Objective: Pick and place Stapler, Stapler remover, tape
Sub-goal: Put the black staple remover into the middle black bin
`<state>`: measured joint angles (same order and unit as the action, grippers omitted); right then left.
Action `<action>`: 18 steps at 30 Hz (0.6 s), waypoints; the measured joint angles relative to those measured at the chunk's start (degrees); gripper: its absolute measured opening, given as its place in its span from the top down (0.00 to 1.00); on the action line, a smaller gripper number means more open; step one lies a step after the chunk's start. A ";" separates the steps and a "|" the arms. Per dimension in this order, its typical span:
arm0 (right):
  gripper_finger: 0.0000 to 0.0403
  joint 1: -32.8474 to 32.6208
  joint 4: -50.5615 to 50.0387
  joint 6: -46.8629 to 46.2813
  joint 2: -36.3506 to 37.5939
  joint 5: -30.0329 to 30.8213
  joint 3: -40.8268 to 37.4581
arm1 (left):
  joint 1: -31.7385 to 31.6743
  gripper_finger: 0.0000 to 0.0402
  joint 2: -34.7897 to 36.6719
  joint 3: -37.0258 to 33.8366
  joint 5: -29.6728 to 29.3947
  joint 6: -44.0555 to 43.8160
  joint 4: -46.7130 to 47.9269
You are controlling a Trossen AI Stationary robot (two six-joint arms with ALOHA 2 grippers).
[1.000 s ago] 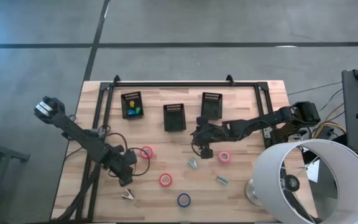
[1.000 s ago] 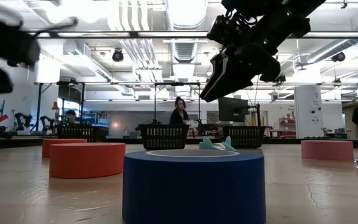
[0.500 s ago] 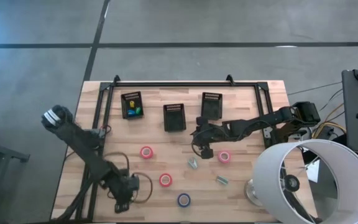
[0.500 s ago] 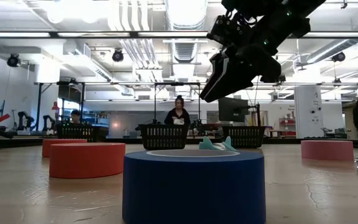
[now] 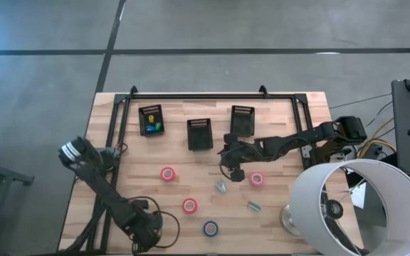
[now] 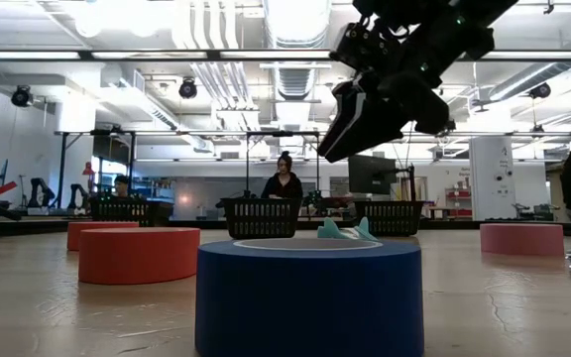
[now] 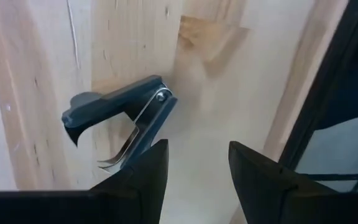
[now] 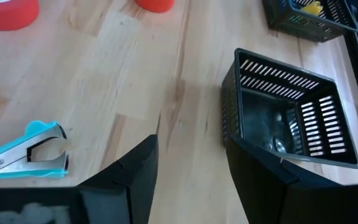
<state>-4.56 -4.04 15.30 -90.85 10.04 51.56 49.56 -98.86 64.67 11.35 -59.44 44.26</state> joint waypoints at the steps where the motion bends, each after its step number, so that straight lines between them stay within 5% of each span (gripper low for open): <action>1: 0.54 0.00 -0.02 0.28 0.00 0.02 0.13 | 0.00 0.57 -0.43 0.60 -0.07 0.25 0.70; 11: 0.54 0.00 0.10 6.11 0.02 0.02 1.30 | -0.02 0.57 -0.32 5.08 -8.26 0.62 5.32; 18: 0.54 0.00 0.16 11.08 0.00 0.08 2.10 | -0.02 0.57 -0.54 3.81 -8.84 3.21 6.86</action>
<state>-4.56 -3.88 26.38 -90.85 10.12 53.66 49.54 -99.39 68.48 2.52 -56.23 51.13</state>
